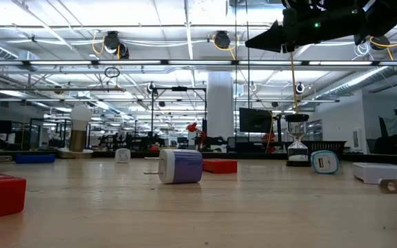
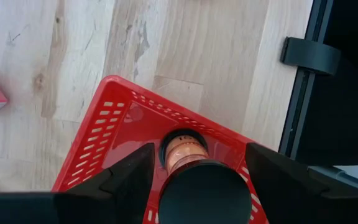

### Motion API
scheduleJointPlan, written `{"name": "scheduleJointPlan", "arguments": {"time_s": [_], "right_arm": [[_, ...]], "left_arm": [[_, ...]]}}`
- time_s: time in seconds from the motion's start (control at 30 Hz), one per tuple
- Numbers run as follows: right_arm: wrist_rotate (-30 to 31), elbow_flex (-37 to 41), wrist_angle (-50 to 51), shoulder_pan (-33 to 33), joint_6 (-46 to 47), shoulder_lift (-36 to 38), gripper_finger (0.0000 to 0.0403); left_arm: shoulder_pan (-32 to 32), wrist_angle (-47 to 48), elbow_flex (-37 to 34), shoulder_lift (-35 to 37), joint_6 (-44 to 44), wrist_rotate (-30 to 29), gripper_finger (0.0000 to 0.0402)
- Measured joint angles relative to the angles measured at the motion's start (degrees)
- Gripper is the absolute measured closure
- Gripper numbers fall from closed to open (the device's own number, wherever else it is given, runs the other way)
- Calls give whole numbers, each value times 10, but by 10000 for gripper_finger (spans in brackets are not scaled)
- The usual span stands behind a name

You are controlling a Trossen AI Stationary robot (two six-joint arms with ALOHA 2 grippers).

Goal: Pick & Place Office items
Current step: Put the green white charger adapter into the black bin

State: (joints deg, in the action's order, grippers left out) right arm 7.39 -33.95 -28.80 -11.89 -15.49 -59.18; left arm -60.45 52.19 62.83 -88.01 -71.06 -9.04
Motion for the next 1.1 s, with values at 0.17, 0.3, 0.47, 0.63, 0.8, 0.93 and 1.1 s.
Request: {"name": "scheduleJointPlan", "arguments": {"time_s": [0.17,0.3,0.47,0.63,0.8,0.93,1.1], "right_arm": [[0,0,0,0,0,0,403],[0,0,0,0,0,0,403],[0,0,0,0,0,0,403],[0,0,0,0,0,0,403],[-1,0,5,0,0,0,403],[-1,0,5,0,0,0,403],[-1,0,5,0,0,0,403]], "left_arm": [[4,2,0,6,4,0,155],[15,2,0,30,48,-39,184],[46,2,0,72,162,-136,243],[90,-16,-10,105,300,-286,308],[167,-230,-119,153,479,-310,363],[247,-475,-253,196,621,-245,396],[361,-744,-390,229,731,-162,380]]}}
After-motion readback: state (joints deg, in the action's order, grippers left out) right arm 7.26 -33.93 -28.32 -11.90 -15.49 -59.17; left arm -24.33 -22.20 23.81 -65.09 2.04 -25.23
